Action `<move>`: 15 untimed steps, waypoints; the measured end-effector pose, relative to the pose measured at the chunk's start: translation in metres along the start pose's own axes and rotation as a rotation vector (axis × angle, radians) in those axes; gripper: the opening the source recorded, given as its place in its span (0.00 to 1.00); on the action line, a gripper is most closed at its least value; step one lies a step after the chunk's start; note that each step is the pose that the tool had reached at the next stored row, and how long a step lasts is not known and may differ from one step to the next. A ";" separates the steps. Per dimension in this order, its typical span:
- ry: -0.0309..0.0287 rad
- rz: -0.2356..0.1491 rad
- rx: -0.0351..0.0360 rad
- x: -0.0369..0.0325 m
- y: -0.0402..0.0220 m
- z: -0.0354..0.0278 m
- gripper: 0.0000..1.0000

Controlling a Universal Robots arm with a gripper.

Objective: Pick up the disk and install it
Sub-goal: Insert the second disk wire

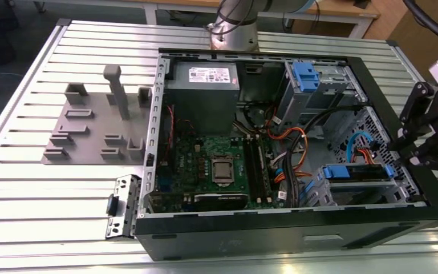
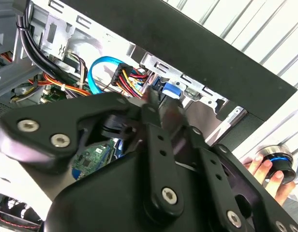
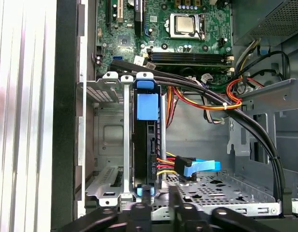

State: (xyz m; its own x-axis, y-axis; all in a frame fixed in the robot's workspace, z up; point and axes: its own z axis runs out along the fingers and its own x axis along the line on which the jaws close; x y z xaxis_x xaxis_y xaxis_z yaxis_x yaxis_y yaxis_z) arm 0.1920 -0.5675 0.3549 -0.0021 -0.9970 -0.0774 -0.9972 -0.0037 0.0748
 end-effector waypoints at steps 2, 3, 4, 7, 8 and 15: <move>0.0000 0.000 0.0000 0.0000 0.0000 0.0000 0.35; 0.0000 0.000 0.0000 0.0000 0.0000 0.0000 0.35; 0.0000 0.000 0.0000 0.0000 0.0000 -0.0001 0.41; 0.0014 0.000 -0.0001 -0.0012 0.0000 -0.0002 0.41; 0.0033 0.000 0.0000 -0.0037 0.0002 0.0002 0.41; 0.0123 0.001 0.0046 -0.0139 0.0078 0.0016 0.41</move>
State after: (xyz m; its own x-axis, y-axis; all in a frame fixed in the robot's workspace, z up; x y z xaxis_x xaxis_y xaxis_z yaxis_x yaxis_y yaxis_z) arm 0.1842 -0.5535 0.3550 -0.0018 -0.9979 -0.0651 -0.9975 -0.0028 0.0703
